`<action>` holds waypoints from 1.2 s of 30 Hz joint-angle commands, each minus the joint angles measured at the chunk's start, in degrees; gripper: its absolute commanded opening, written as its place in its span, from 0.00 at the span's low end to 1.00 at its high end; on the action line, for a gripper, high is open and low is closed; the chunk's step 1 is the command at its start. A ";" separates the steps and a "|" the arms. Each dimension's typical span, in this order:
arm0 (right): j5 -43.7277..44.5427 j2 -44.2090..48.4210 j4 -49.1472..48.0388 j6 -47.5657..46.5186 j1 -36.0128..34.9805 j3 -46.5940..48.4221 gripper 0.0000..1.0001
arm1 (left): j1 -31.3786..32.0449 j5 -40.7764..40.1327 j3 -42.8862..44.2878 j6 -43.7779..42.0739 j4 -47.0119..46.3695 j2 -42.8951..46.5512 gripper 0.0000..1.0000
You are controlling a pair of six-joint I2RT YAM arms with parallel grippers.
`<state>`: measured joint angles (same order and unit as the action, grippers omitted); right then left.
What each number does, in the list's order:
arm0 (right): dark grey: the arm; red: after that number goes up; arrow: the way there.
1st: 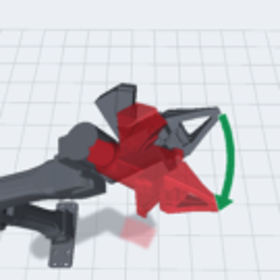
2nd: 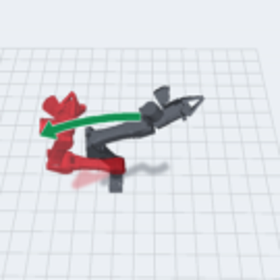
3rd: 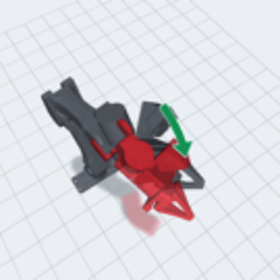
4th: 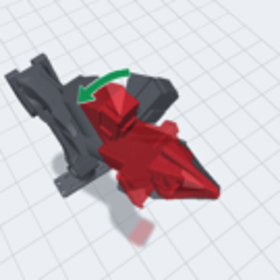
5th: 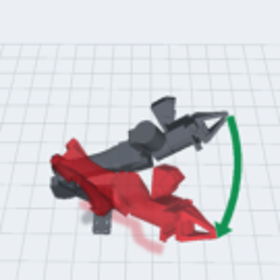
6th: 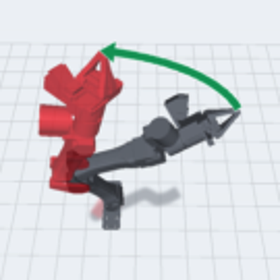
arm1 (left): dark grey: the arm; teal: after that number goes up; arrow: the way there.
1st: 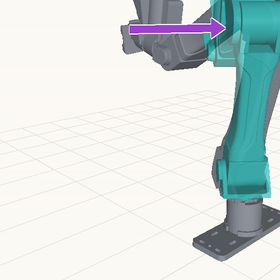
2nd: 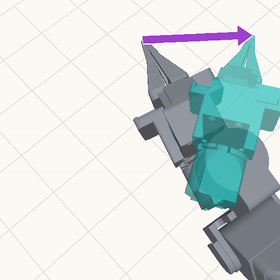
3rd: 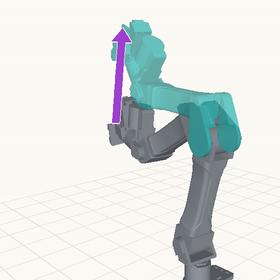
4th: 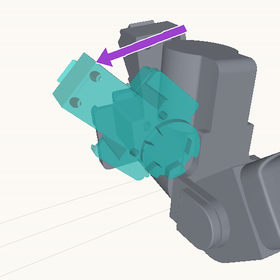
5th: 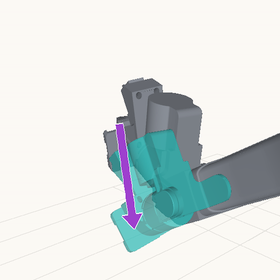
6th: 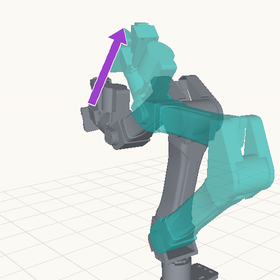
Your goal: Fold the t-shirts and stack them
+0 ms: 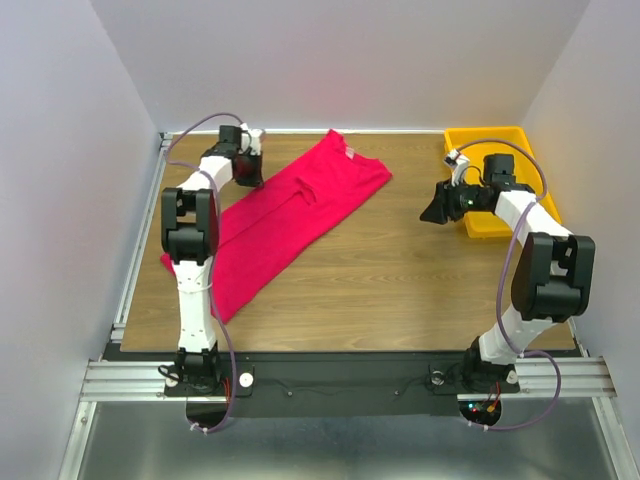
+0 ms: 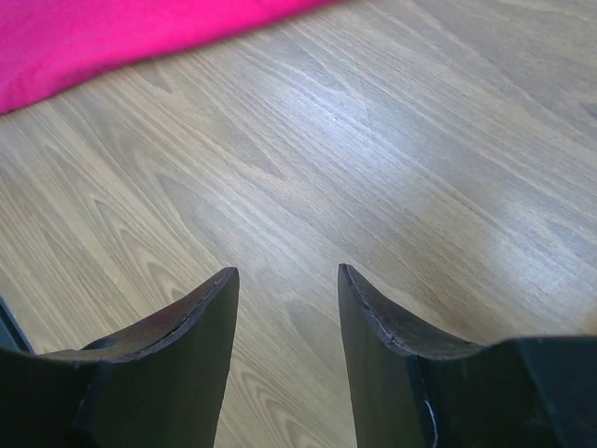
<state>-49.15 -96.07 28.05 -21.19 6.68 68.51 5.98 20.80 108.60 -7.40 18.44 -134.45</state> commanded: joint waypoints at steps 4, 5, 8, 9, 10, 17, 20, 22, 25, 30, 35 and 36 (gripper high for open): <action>-2.62 -2.10 -1.77 0.27 0.27 1.63 0.53 | -5.36 -3.04 -10.15 6.87 0.37 8.76 0.00; -2.88 -2.45 -1.77 0.45 0.18 1.80 0.52 | -5.54 -3.13 -10.94 7.22 0.29 9.29 0.00; -3.33 -3.42 -1.69 0.89 -2.53 1.80 0.52 | -5.54 -2.96 -14.19 9.33 -0.15 10.96 0.00; -2.98 -3.94 -1.69 0.89 -3.50 1.71 0.52 | -5.54 -3.39 -14.55 9.68 -0.16 11.31 0.00; -2.71 -4.30 -1.69 0.97 -4.56 1.80 0.52 | -7.02 -3.39 -14.64 10.12 -0.50 11.58 0.00; 0.18 -10.36 -6.23 10.27 -17.20 6.45 0.52 | -8.44 -5.33 -15.17 15.30 -5.77 20.88 0.60; 6.23 -14.73 -13.53 26.59 -19.59 8.21 0.54 | -8.79 -6.03 -15.52 15.83 -7.88 26.40 0.69; 12.56 -17.73 -17.50 37.24 -21.35 11.98 0.54 | -9.14 -7.08 -17.80 16.36 -10.34 29.76 0.71; 21.26 -22.04 -20.84 48.50 -23.55 15.59 0.54 | -9.84 -9.01 -24.99 18.03 -16.05 38.54 0.73; 24.63 -27.23 -24.61 60.71 -27.24 18.68 0.55 | -11.86 -10.94 -41.05 22.24 -25.19 55.92 0.93; 25.59 -30.84 -29.44 68.29 -29.87 19.91 0.55 | -12.83 -10.95 -52.50 25.59 -29.51 69.29 0.96; 26.46 -31.54 -30.16 70.65 -30.05 19.91 0.55 | -12.92 -11.04 -53.65 25.68 -29.42 70.80 0.97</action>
<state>-26.61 -125.25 4.86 38.76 -21.34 86.52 -6.87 10.66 59.86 15.49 -6.44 -68.05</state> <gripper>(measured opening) 0.551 0.963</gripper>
